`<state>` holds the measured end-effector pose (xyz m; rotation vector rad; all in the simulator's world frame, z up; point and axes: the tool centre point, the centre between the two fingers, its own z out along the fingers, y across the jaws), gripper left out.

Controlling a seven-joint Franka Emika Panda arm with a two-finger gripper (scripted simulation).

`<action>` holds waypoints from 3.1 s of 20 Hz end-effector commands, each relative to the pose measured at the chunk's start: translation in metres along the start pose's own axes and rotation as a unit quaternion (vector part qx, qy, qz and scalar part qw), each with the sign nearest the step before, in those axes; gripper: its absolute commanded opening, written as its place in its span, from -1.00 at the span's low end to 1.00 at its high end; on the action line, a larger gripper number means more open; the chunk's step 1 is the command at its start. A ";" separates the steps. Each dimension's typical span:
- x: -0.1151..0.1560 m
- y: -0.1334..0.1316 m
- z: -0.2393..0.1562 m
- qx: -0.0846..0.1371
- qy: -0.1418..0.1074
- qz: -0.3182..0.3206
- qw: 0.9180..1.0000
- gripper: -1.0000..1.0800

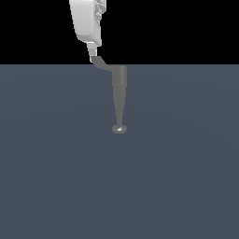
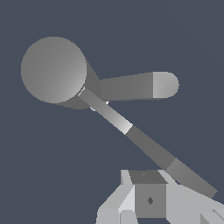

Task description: Turn on the faucet by rotating a designated handle.

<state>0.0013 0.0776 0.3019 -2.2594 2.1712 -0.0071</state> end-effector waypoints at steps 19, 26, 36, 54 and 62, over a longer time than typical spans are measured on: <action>0.072 0.034 0.001 -0.003 0.001 0.002 1.000 -1.00; 0.118 0.034 0.001 -0.004 0.001 0.004 1.000 -1.00; 0.119 0.019 0.000 -0.003 -0.001 -0.011 1.000 -1.00; 0.167 -0.017 0.001 -0.004 0.001 0.000 1.000 -1.00; 0.185 -0.030 0.002 -0.004 0.001 0.004 1.000 -1.00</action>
